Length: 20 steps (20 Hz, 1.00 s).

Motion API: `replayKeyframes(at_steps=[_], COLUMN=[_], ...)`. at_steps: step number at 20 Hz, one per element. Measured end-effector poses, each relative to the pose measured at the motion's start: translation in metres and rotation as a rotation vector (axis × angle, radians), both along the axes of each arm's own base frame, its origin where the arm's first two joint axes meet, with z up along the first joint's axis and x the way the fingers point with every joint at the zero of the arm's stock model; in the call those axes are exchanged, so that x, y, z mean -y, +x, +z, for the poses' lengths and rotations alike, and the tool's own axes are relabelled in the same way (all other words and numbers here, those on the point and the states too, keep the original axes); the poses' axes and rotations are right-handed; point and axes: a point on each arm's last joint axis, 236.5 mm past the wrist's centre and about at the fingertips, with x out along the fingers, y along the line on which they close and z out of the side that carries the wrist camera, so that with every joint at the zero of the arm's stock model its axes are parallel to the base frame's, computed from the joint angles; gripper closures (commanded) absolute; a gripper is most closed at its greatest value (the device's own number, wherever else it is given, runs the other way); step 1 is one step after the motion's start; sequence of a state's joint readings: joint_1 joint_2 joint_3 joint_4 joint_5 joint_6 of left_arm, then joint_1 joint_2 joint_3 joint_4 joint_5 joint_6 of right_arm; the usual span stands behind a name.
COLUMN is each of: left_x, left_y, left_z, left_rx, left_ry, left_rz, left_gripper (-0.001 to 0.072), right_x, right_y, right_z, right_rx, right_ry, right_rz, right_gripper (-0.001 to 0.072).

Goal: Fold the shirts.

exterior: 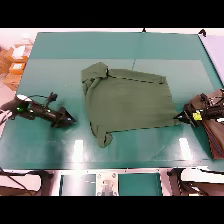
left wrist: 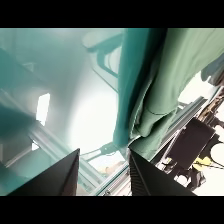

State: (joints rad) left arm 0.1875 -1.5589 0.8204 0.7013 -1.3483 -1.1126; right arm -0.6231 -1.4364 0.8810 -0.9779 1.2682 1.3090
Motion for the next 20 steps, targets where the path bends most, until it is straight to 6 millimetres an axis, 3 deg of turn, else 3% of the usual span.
replayKeyframes(at_steps=[6,10,11,12,14,15,20], left_x=[0.050,0.073,0.077,0.080,0.081,0.082,0.072], left_y=[-0.013,-0.015,-0.018,-0.020,-0.020,-0.021,-0.009], left_z=[-0.018,-0.025,-0.025,-0.026,-0.030,-0.031,-0.030], left_rx=[0.022,0.040,0.037,0.033,0.040,0.039,0.082], left_ry=[0.054,0.088,0.088,0.090,0.110,0.113,0.151], left_rz=[-0.074,-0.091,-0.098,-0.102,-0.109,-0.110,-0.122], left_gripper=[0.0344,0.0346,0.0396,0.0513,0.0548,0.0683,0.0684], right_x=[-0.006,-0.011,-0.012,-0.012,-0.013,-0.013,-0.014], right_y=[0.003,0.005,0.005,0.005,0.005,0.006,0.006], right_z=[0.001,0.001,0.001,0.001,0.001,0.002,0.003], right_rx=[0.002,0.005,0.005,0.005,0.005,0.006,0.008], right_ry=[-0.003,0.000,0.000,0.001,0.001,0.002,0.002], right_rz=[0.017,0.028,0.030,0.031,0.032,0.033,0.036], right_gripper=[0.0701,0.0700,0.0700,0.0700,0.0700,0.0700,0.0701])
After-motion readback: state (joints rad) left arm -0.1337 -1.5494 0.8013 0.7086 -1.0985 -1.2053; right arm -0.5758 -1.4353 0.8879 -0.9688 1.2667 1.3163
